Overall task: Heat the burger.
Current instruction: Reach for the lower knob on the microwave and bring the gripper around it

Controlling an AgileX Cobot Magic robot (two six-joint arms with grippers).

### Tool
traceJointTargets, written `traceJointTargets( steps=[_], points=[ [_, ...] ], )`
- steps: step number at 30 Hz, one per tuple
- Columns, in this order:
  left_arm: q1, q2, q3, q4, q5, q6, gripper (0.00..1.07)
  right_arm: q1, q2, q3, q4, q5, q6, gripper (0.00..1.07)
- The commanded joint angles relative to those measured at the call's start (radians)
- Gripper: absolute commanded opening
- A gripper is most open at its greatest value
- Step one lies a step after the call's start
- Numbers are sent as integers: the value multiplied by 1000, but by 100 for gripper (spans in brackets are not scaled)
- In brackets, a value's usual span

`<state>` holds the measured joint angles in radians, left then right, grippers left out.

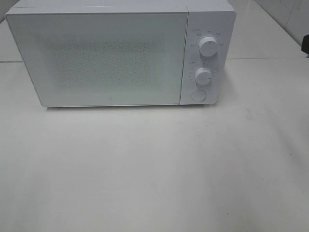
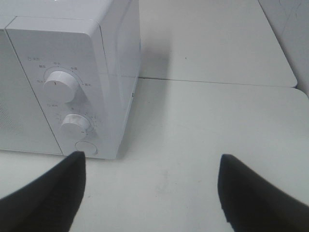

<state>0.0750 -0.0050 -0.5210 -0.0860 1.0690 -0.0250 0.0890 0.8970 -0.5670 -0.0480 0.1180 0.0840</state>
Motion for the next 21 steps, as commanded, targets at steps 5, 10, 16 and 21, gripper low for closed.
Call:
traceJointTargets(
  steps=[5,10,16,21],
  points=[
    [3,-16,3,-8,0,-4,100,-7,126,-8,-14,-184,13,75],
    [3,-16,3,-8,0,-4,100,-7,214,-8,-14,-309,-6,75],
    [3,-16,3,-8,0,-4,100,-4,305,-8,-11,-433,-52,75],
    [3,-16,3,-8,0,-4,100,-4,365,43,22,-582,-105,75]
  ],
)
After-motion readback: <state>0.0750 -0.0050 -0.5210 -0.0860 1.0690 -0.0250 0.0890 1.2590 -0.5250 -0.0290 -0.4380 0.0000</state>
